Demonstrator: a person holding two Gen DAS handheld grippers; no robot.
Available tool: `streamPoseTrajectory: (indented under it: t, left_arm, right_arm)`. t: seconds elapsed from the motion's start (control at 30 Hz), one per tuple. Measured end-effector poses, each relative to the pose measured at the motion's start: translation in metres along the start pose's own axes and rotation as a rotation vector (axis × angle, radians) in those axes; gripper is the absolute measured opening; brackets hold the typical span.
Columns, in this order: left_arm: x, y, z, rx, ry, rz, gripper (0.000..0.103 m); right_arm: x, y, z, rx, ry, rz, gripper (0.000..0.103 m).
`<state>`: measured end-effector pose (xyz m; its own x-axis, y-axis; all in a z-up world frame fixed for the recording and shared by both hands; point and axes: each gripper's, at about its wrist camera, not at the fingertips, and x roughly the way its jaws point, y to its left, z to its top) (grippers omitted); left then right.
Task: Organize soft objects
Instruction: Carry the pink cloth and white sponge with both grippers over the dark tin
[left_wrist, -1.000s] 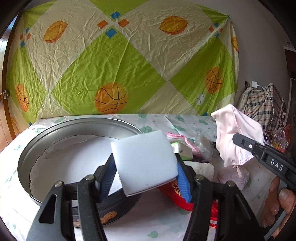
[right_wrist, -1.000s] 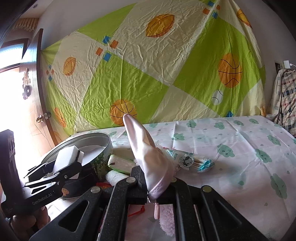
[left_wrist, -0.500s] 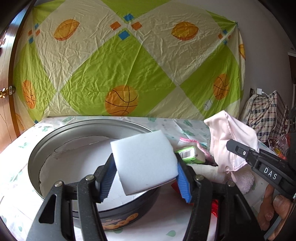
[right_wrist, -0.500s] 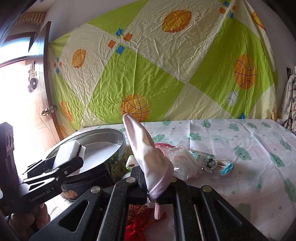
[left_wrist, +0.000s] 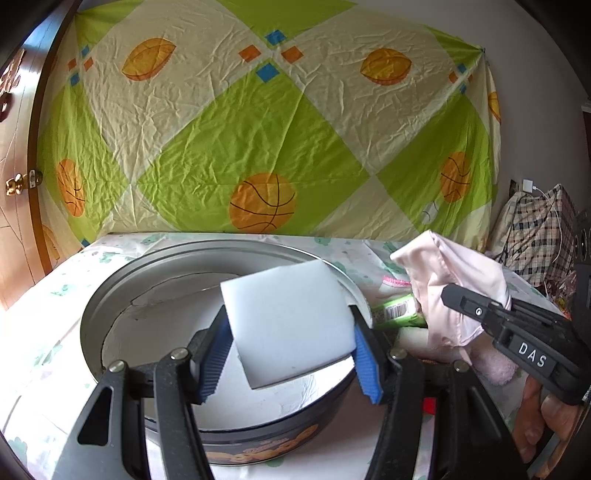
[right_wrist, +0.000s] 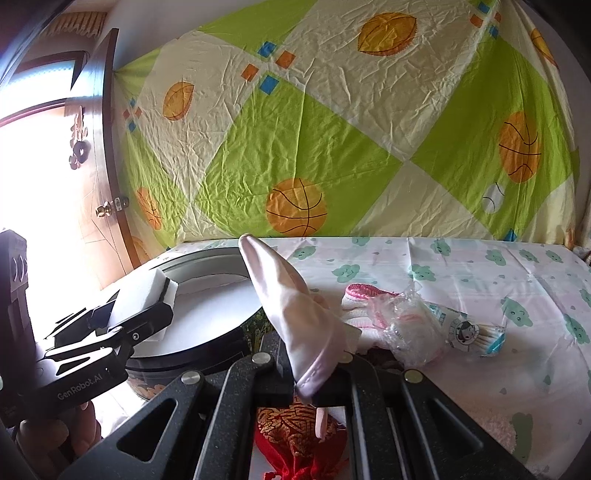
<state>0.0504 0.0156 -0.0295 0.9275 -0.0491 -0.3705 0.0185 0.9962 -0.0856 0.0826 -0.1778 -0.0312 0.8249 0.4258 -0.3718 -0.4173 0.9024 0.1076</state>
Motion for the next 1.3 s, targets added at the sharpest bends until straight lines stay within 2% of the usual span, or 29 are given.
streamPoseTrajectory:
  t: [0.57,0.87,1.1,1.3]
  left_arm:
    - [-0.003,0.031,0.004,-0.015,-0.005,0.032,0.06]
    - [-0.011,0.046,0.027,0.001,-0.032,0.03,0.06]
    - [0.008,0.069,0.049,-0.005,0.028,0.032,0.06]
    - [0.034,0.084,0.061,-0.017,0.11,0.041,0.06]
  right_arm:
    - [0.023,0.02,0.006,-0.019,0.029,0.039,0.006]
    - [0.021,0.023,0.029,-0.03,0.01,0.057,0.006]
    - [0.028,0.036,0.054,-0.068,-0.003,0.091,0.006]
    - [0.055,0.048,0.068,-0.084,0.039,0.124,0.006]
